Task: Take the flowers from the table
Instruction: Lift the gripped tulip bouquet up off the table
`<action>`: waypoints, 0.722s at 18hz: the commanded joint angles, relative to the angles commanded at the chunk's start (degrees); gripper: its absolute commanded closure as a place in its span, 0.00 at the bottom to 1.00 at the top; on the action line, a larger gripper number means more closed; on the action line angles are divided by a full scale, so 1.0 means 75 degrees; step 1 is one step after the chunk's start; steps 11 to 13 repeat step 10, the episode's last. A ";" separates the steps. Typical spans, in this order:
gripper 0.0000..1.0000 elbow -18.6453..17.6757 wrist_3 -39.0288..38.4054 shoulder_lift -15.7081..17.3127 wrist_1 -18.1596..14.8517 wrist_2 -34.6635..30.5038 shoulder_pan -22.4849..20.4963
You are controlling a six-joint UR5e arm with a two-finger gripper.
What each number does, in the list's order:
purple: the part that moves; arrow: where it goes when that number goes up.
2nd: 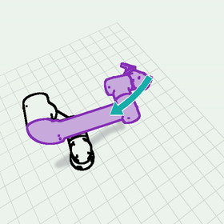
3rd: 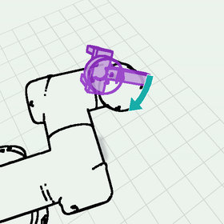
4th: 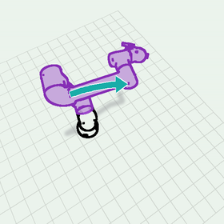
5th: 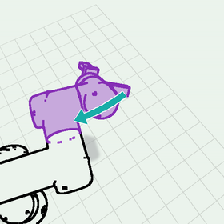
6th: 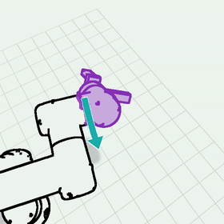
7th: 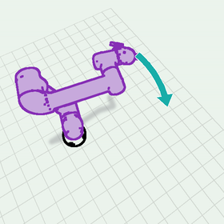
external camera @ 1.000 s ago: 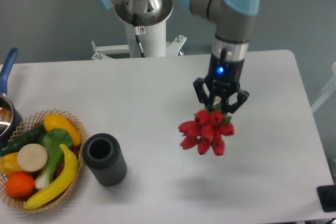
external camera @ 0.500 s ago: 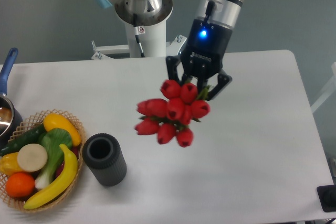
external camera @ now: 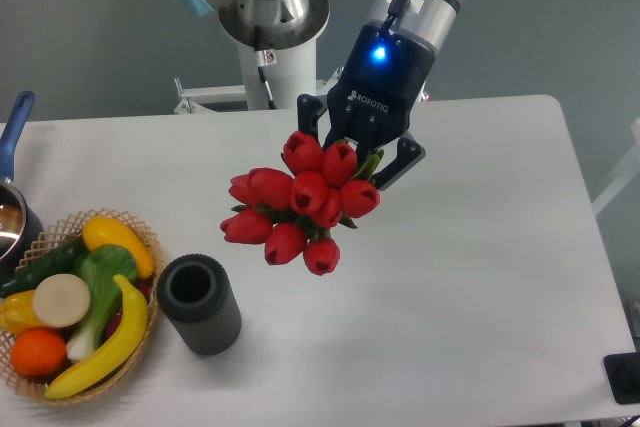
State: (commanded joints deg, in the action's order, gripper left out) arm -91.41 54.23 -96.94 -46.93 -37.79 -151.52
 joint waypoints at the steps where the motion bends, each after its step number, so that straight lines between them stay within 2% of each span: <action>1: 0.69 0.0000 -0.0012 0.0012 0.0000 0.0000 0.0000; 13: 0.69 0.0035 -0.0012 0.0000 0.0000 0.0023 -0.0035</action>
